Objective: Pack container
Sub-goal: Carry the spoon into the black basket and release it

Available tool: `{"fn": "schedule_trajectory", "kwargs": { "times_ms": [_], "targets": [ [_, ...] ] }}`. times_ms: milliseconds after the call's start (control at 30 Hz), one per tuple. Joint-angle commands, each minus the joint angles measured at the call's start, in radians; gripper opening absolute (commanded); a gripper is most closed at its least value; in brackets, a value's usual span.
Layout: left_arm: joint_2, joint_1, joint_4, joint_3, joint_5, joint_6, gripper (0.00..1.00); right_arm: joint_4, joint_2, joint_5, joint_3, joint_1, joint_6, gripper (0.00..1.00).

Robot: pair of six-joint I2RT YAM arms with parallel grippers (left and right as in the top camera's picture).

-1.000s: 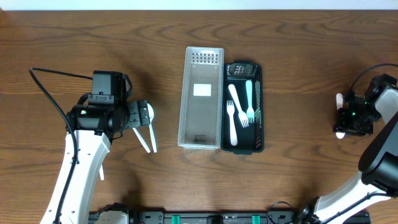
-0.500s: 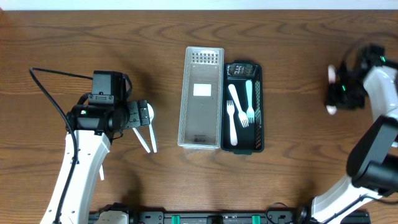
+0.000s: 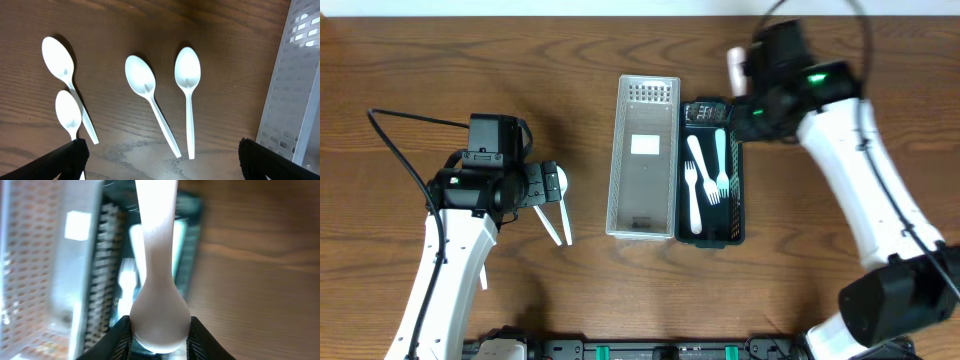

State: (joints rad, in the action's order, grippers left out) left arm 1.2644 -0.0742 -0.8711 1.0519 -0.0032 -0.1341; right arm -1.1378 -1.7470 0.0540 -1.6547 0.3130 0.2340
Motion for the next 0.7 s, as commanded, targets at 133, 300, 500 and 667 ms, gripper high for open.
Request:
{"fn": "schedule_trajectory", "kwargs": {
  "times_ms": [133,300,500,667],
  "targets": [
    [0.004,-0.001,-0.006,0.016,-0.003,0.002,0.98,0.075,-0.093,-0.043,0.132,0.162,0.163,0.01],
    [0.004,-0.001,-0.008,0.016,-0.003,0.001,0.98,0.130,-0.132,-0.042,0.224,0.186,0.192,0.02],
    [0.004,-0.001,-0.008,0.016,-0.003,0.001,0.98,0.151,-0.136,-0.042,0.270,0.187,0.192,0.21],
    [0.004,-0.001,-0.008,0.016,-0.003,0.002,0.98,0.166,-0.136,-0.043,0.267,0.185,0.174,0.42]
  ]
}}
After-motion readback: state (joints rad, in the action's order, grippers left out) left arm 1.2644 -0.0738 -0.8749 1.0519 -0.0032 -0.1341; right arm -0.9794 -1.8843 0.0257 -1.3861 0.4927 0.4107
